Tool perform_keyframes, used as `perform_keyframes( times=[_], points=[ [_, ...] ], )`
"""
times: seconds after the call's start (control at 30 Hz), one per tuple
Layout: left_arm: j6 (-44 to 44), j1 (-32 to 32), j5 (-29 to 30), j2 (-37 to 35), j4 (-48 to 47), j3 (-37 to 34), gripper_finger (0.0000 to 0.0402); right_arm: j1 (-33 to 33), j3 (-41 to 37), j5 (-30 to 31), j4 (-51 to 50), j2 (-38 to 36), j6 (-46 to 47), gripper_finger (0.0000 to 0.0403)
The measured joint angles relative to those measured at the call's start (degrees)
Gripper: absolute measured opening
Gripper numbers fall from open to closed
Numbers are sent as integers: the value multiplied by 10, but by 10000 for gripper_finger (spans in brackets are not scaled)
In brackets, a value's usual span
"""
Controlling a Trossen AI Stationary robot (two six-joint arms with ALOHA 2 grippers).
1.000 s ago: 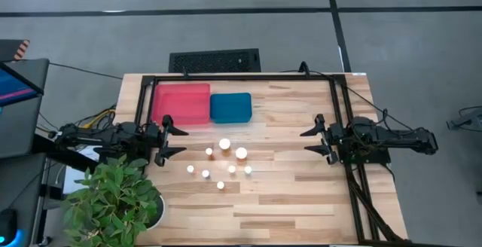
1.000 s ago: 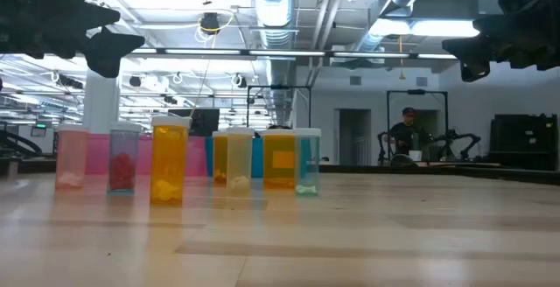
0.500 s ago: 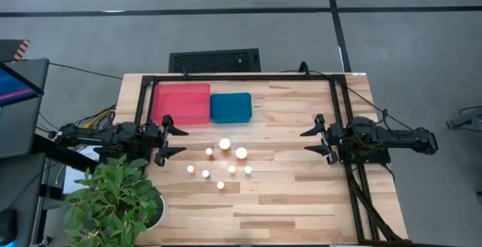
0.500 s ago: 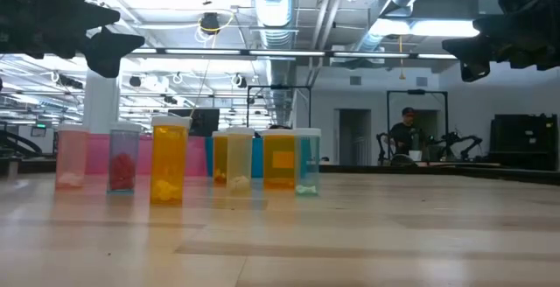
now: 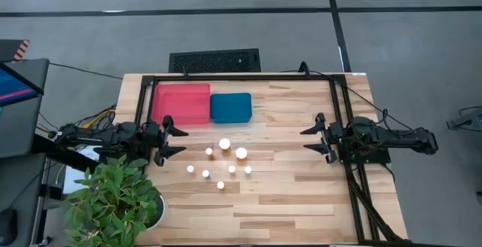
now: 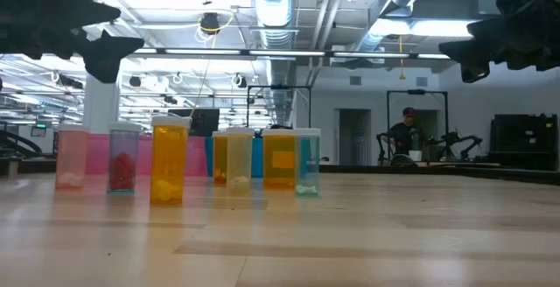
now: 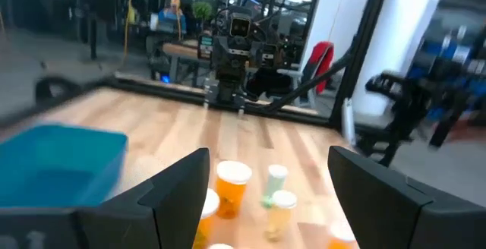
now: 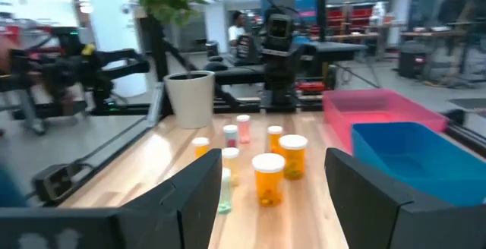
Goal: Pick and place medicine bottles into bin by pill shape (circle, oval)
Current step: Put the orange capsule bottle into the blue bin
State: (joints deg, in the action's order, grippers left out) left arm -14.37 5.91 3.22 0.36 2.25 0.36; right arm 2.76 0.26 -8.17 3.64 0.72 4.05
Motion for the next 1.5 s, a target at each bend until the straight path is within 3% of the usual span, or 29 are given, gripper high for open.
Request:
perform_keyframes(
  times=[0.13, 0.33, 0.47, 0.83, 0.93, 1.0, 1.17, 1.27, 1.4, 1.5],
  points=[
    [-177, 0, 10, 0, 8, 0, 262, 0, 0, 10, 12, 0, 66, 244],
    [-273, 0, 121, 0, 21, 0, 262, 0, 0, 12, 26, 0, 257, 244],
    [-263, 0, 179, 0, 24, 0, 262, 0, 0, 17, 30, 0, 378, 244],
    [-266, 0, 197, 0, 27, 0, 262, 0, 0, 55, 28, 0, 401, 244],
    [-253, 0, 205, 0, 27, 0, 262, 0, 0, 88, 30, 0, 475, 244],
    [-273, 0, 211, 0, 30, 0, 262, 0, 0, 113, 24, 0, 523, 244],
    [-386, 0, 191, 0, 111, 0, 262, 0, 0, 148, 3, 0, 533, 244],
    [-391, 0, 205, 0, 157, 9, 262, 0, 0, 148, -2, 0, 542, 244],
    [-341, 0, 237, 48, 151, 70, 262, 0, 0, 148, -2, 0, 542, 244],
    [-298, 0, 247, 129, 135, 127, 262, 0, 0, 148, -2, 0, 541, 244]
  ],
)
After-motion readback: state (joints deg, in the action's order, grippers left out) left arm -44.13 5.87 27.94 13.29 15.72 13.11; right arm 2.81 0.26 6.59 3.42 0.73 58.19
